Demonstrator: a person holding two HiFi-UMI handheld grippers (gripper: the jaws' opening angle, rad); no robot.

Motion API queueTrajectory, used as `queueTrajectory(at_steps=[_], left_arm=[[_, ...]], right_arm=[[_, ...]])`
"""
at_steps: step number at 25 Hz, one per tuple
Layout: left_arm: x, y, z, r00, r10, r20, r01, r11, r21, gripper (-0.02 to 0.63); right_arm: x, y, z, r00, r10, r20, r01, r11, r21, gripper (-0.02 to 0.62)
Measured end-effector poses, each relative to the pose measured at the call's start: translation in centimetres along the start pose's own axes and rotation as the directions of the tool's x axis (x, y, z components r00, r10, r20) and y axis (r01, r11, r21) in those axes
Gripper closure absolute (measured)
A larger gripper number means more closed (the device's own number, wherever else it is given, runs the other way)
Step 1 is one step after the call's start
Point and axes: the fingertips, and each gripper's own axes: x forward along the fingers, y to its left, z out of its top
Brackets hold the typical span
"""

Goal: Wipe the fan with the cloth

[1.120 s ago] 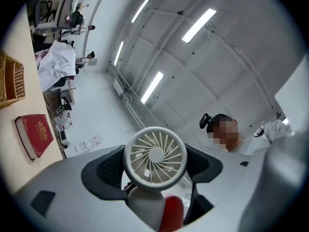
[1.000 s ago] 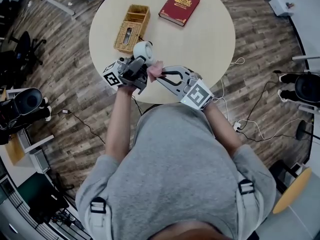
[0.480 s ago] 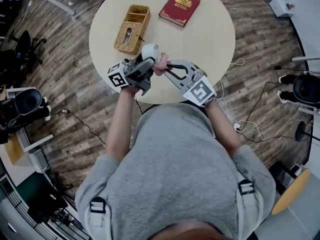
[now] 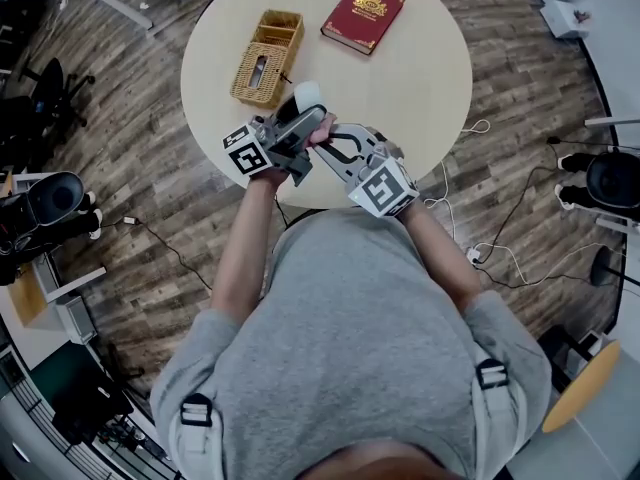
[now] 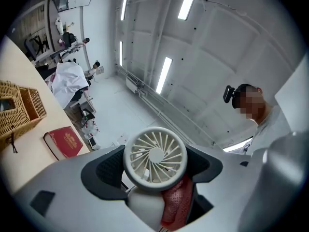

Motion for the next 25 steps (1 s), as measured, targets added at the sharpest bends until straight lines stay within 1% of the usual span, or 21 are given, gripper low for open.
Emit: queueTrajectory(at_steps=[4,7,10,12,14,16,18,19,22,25], left_arm=[[-0.1,0.4,0.1,0.999,0.05,-0.006,-0.05,0.998,0.037,0.232],[-0.1,0.3,0.6,0.999,0.054,-0.003,-0.054,0.997,0.048,0.232],[0.1,0.0,1.3,0.999,0.044,0.013,-0.045,0.997,0.065,0.232],[0.5,-0.4,1.6,0.999,0.032,0.021,-0.034,0.996,0.086,0.232],[0.9,-1.0,2.0,1.0,0.019,0.021,-0.021,0.992,0.127,0.232],[1.2,-1.7,2.2,1.0,0.017,0.006,-0.017,0.981,0.193,0.232],[1.4,-2.6,2.4,1.0,0.004,-0.011,-0.001,0.97,0.242,0.232],[1.5,-3.1,2.6,1.0,-0.009,-0.012,0.012,0.968,0.249,0.232],[1.6,-4.3,3.2,0.998,-0.056,0.019,0.051,0.972,0.231,0.232],[1.3,-4.6,3.6,0.996,-0.077,0.055,0.064,0.976,0.209,0.232]], right_arm=[[0.6,-0.1,-0.4,0.999,-0.03,-0.024,0.03,1.0,0.0,0.558],[1.0,0.0,0.1,0.999,-0.046,-0.015,0.047,0.999,0.025,0.558],[1.4,-0.2,0.4,0.999,-0.043,0.009,0.042,0.995,0.086,0.558],[1.5,-0.2,0.5,0.999,-0.036,0.029,0.031,0.988,0.152,0.558],[1.5,-0.4,0.6,0.998,-0.035,0.053,0.023,0.974,0.224,0.56],[1.6,-0.7,0.6,0.997,-0.044,0.061,0.026,0.964,0.264,0.56],[1.7,-0.7,0.5,0.997,-0.061,0.048,0.047,0.965,0.257,0.56],[1.7,-0.8,0.3,0.997,-0.071,0.036,0.061,0.969,0.238,0.56],[1.5,-0.7,-0.1,0.994,-0.106,0.012,0.102,0.981,0.166,0.56],[1.4,-0.7,-0.5,0.993,-0.12,0.005,0.118,0.981,0.151,0.559]])
